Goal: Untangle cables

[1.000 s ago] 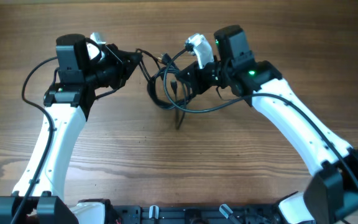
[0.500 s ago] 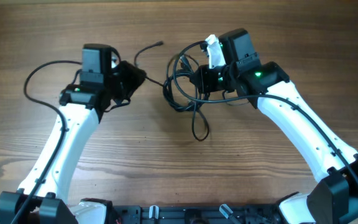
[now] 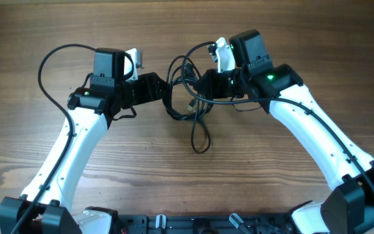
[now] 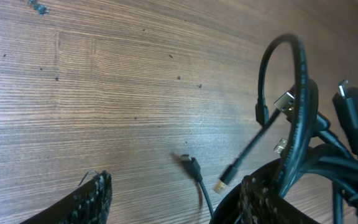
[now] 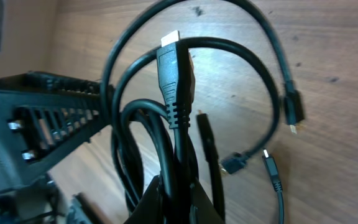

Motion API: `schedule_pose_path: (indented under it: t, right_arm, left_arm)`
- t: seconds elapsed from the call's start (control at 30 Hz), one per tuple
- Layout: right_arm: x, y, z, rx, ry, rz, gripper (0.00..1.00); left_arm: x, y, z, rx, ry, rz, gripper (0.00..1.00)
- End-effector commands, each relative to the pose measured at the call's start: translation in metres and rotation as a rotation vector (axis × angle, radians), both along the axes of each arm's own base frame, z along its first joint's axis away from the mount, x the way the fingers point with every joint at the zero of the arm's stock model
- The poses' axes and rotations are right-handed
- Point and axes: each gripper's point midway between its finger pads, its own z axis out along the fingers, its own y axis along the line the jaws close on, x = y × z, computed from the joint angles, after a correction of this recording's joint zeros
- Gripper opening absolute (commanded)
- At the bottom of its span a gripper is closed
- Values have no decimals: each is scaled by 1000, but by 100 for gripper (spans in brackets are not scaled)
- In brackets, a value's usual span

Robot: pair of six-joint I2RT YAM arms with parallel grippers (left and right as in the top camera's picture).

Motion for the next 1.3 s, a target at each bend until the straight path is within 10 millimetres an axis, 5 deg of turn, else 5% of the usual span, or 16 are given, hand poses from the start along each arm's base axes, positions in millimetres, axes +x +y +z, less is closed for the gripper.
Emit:
schedule_pose_path:
  t: [0.0,0.17,0.43,0.67,0.97,1.1,1.2,1.27]
  right_arm:
    - [-16,13,31,172,88,44,4]
    - [-19,11,45,271,121,87,4]
    - [1,-1,42,235,69,12,4]
    - [8,-4,34,208,79,-25,5]
    - [0,6,43,281,96,41,4]
    - [-6,9,48,314,112,76,4]
    - [-3,7,45,294,96,66,4]
    - [12,-4,32,200,58,-27,4]
  left_arm:
    - [-4,-9,-1,-4,-19,-92,66]
    - [-5,-15,2,-41,-22,-117,58]
    - [-1,-11,27,-214,-79,-193,68]
    - [-17,-6,20,-202,-58,-264,63]
    - [-26,-38,12,-171,-59,-367,58]
    - [-13,-42,6,-184,-55,-328,47]
    - [-8,-42,-1,-187,-36,-309,7]
    - [-5,-41,-1,-203,-11,-260,4]
